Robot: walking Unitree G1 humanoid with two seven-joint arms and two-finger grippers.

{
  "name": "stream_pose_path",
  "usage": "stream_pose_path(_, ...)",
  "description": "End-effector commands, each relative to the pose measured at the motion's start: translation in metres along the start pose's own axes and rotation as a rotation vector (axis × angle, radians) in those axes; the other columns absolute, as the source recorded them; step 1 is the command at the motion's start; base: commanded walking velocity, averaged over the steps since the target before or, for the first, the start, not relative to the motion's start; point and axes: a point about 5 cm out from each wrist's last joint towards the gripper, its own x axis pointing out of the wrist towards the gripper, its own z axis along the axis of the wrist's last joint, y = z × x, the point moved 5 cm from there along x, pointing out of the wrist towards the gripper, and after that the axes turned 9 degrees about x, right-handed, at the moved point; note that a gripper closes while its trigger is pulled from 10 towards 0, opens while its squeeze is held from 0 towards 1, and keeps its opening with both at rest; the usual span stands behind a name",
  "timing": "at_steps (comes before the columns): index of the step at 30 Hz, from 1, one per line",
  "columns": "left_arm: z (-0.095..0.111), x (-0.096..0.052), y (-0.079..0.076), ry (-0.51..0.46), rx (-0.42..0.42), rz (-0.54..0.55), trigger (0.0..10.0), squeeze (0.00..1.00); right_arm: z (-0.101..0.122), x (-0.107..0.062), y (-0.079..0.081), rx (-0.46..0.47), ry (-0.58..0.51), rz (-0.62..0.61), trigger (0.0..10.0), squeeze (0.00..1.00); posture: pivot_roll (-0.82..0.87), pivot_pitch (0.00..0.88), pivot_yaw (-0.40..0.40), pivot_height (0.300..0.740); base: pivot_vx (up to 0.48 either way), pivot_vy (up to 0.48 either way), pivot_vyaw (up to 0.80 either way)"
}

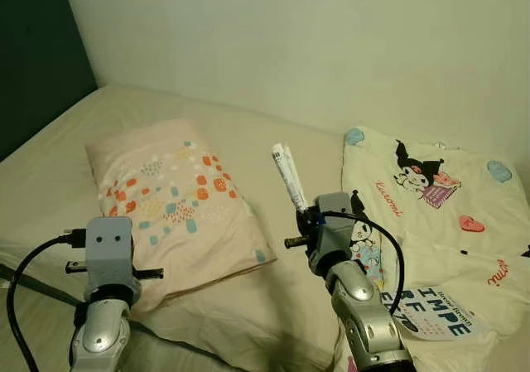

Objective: Clean up the room

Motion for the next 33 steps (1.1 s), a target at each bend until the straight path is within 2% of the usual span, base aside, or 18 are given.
stream_pose_path(1, -0.007, 0.000, -0.001, 0.024, 0.014, -0.015, 10.0, 0.00, -0.012, -0.005, -0.009, 0.020, 0.044, -0.037, 10.0, 0.00, 0.00, 0.131, -0.093, 0.740, 0.000, 0.000, 0.00)
stream_pose_path(5, -0.019, -0.003, -0.009, 0.060, 0.006, -0.063, 10.0, 0.00, -0.019, -0.007, -0.015, 0.016, 0.064, -0.061, 10.0, 0.00, 0.00, 0.123, -0.095, 0.740, 0.000, 0.000, 0.00)
stream_pose_path(7, -0.053, -0.012, -0.021, 0.160, -0.039, -0.100, 10.0, 0.00, -0.034, -0.011, -0.022, -0.010, 0.098, -0.080, 10.0, 0.00, 0.00, 0.107, -0.104, 0.740, 0.000, 0.000, 0.00)
stream_pose_path(10, -0.064, -0.016, -0.025, 0.190, -0.033, -0.108, 10.0, 0.00, -0.040, -0.012, -0.024, -0.019, 0.112, -0.087, 10.0, 0.00, 0.00, 0.103, -0.099, 0.740, 0.000, 0.000, 0.00)
stream_pose_path(11, -0.067, -0.019, -0.027, 0.190, -0.013, -0.122, 10.0, 0.00, -0.046, -0.014, -0.023, -0.034, 0.122, -0.084, 10.0, 0.00, -0.01, 0.100, -0.086, 0.740, 0.000, 0.000, 0.00)
stream_pose_path(12, -0.059, -0.019, -0.027, 0.171, -0.023, -0.111, 10.0, 0.00, -0.051, -0.015, -0.021, -0.035, 0.126, -0.085, 10.0, 0.00, -0.01, 0.093, -0.078, 0.740, 0.000, 0.000, 0.00)
stream_pose_path(14, -0.058, -0.019, -0.026, 0.169, -0.030, -0.103, 10.0, 0.00, -0.053, -0.015, -0.020, -0.037, 0.131, -0.084, 10.0, 0.00, -0.01, 0.089, -0.079, 0.740, 0.000, 0.000, 0.00)
stream_pose_path(18, -0.090, -0.022, -0.023, 0.273, 0.035, -0.085, 10.0, 0.00, -0.093, -0.029, -0.003, -0.121, 0.321, 0.053, 10.0, 0.00, -0.04, 0.086, -0.079, 0.740, 0.000, 0.000, 0.00)
stream_pose_path(20, -0.095, -0.023, -0.024, 0.284, 0.048, -0.086, 10.0, 0.00, -0.099, -0.032, -0.001, -0.122, 0.340, 0.074, 10.0, 0.00, -0.04, 0.087, -0.080, 0.740, 0.000, 0.000, 0.00)
stream_pose_path(26, -0.095, -0.019, -0.028, 0.281, 0.015, -0.099, 10.0, 0.00, -0.104, -0.035, 0.004, -0.136, 0.346, 0.072, 10.0, 0.00, -0.04, 0.105, -0.085, 0.740, 0.000, 0.000, 0.00)
stream_pose_path(28, -0.088, -0.017, -0.031, 0.254, 0.016, -0.109, 10.0, 0.00, -0.095, -0.031, -0.007, -0.105, 0.309, -0.001, 10.0, 0.00, -0.02, 0.101, -0.088, 0.740, 0.000, 0.000, 0.00)
stream_pose_path(33, -0.082, -0.016, -0.031, 0.235, 0.019, -0.108, 10.0, 0.00, -0.086, -0.028, -0.017, -0.094, 0.270, -0.044, 10.0, 0.00, -0.03, 0.116, -0.095, 0.740, 0.000, 0.000, 0.00)
